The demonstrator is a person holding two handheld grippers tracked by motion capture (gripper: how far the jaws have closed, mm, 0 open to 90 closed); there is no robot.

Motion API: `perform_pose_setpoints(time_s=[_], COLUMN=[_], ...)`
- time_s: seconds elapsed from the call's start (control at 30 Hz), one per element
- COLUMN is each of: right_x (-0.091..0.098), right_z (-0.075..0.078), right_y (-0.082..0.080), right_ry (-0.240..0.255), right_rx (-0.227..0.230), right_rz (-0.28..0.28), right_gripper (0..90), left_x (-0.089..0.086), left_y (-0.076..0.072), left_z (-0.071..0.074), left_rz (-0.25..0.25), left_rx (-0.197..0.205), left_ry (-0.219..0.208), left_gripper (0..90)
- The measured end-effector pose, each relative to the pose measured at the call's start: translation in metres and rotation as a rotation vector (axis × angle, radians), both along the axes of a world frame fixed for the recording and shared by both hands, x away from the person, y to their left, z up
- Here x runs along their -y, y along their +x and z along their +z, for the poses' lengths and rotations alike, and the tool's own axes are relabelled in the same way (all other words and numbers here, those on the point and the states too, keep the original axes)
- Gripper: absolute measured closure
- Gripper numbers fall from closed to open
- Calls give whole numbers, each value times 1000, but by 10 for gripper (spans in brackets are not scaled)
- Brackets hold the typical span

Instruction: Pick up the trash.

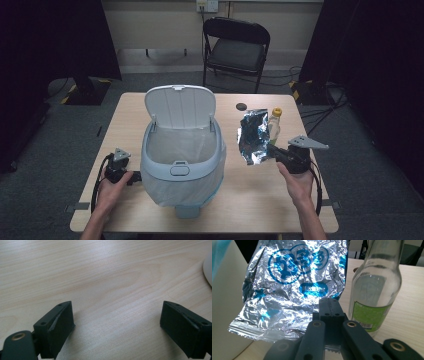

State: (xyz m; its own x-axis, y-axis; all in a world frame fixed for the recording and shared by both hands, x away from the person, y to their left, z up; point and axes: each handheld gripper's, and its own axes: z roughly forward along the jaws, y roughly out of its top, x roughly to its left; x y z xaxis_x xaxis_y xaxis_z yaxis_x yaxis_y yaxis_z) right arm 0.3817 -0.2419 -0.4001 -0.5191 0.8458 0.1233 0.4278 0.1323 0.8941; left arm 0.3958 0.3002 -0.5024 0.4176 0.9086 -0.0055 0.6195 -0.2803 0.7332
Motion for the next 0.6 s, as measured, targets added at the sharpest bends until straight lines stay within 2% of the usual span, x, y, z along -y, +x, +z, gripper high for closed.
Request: perform_pose_setpoints(time_s=[0.6], right_x=[1], right_z=[38], right_y=[-11], right_ry=[70], right_rx=[88], right_rz=[44], right_gripper=[900], left_x=[0], left_y=[0], left_z=[0], left_rz=[0], left_rx=[0], left_ry=[3], left_gripper=[113])
